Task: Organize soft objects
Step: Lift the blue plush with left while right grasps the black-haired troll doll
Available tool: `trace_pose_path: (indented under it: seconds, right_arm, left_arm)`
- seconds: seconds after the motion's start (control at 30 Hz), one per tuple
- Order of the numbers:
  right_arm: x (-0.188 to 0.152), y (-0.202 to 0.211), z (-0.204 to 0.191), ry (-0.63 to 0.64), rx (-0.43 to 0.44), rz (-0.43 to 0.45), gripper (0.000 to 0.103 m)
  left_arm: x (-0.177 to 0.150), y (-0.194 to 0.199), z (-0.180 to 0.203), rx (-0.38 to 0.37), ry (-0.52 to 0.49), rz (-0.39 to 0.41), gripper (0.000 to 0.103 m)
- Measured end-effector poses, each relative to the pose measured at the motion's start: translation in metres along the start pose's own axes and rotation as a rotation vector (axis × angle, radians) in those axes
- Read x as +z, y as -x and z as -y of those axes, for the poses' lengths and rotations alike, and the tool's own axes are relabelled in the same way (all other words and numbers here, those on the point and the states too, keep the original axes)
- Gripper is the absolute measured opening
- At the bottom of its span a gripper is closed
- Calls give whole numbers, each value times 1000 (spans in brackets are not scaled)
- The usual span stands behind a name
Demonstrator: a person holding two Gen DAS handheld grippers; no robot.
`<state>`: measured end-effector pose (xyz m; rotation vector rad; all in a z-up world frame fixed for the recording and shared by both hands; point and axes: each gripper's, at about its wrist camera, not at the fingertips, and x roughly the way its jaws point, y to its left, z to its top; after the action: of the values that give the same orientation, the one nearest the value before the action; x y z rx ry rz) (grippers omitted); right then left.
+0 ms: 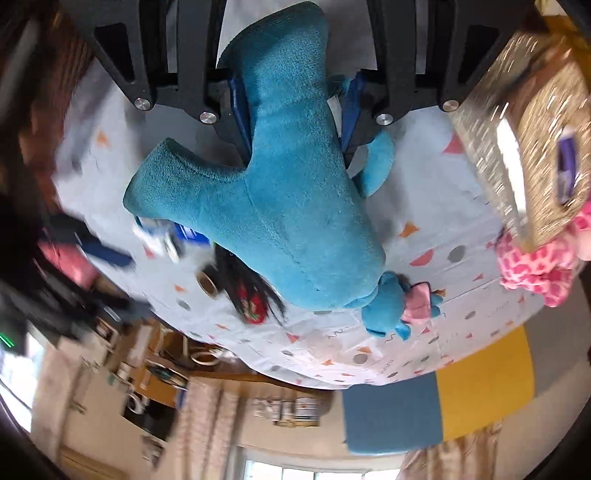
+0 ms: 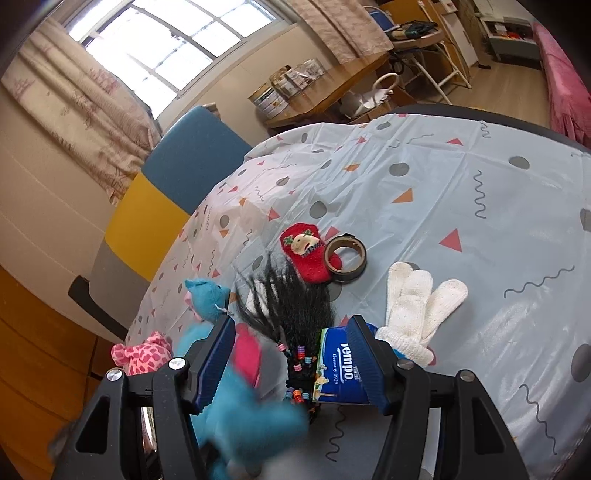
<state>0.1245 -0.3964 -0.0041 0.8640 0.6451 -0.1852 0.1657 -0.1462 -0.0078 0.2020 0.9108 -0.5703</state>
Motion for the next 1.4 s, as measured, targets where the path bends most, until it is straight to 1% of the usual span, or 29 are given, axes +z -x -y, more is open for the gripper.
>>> trace_pose_path:
  seconds: [0.13,0.23,0.3,0.33,0.43,0.5,0.57,0.67,0.77,0.87,0.97,1.0,1.1,1.2,1.3,1.4]
  right_arm:
    - [1,2,7,-37,0,4,64]
    - [0,1,9,-49,-3,-7,64]
    - [0,-1,9,-47,-12,-17,64]
    - [-1,-3,8,-44,-17,-27,64]
    - [-3,-8,5,-25,-26,-52,64]
    - [-6,-13,2,-1,-32,-77,64]
    - [-9,-17,-2,18,-35,-99,64]
    - [-16,-23,-15,94,-38,-142,64]
    - [-27,-28,-36,187,-10,-206,64]
    - [-31,-34,-68,274,48,-287,64]
    - [-28,-41,-102,351,95,-328,64]
    - [-25,-47,-119,390,106,-342,64]
    - [-17,-66,-146,427,116,-374,64]
    - [-6,-92,-162,425,89,-375,64]
    - [2,-113,-161,412,54,-384,64]
    - [14,-125,-152,452,-56,-348,64]
  left_arm:
    - [-47,30,-1,6,-88,-26,43]
    - [-83,43,-1,38,-151,-45,43]
    - [-108,46,-4,46,-152,-68,44]
    - [-115,44,-4,54,-149,-79,44]
    - [-134,40,-6,92,-149,-74,46]
    - [-136,38,-9,94,-130,-53,47]
    - [-136,32,-11,108,-104,-52,47]
    - [-133,25,-14,118,-60,-51,48]
    - [-134,24,-16,111,-40,-41,47]
    - [-136,26,-16,106,-40,-30,47]
    - [-137,26,-16,105,-32,-18,47]
    - [-138,26,-16,104,-29,-13,47]
    - [-141,29,-18,95,-12,1,46]
    - [-142,30,-20,85,-1,11,46]
    - [-143,30,-23,69,13,20,46]
    - [-144,31,-23,60,13,27,46]
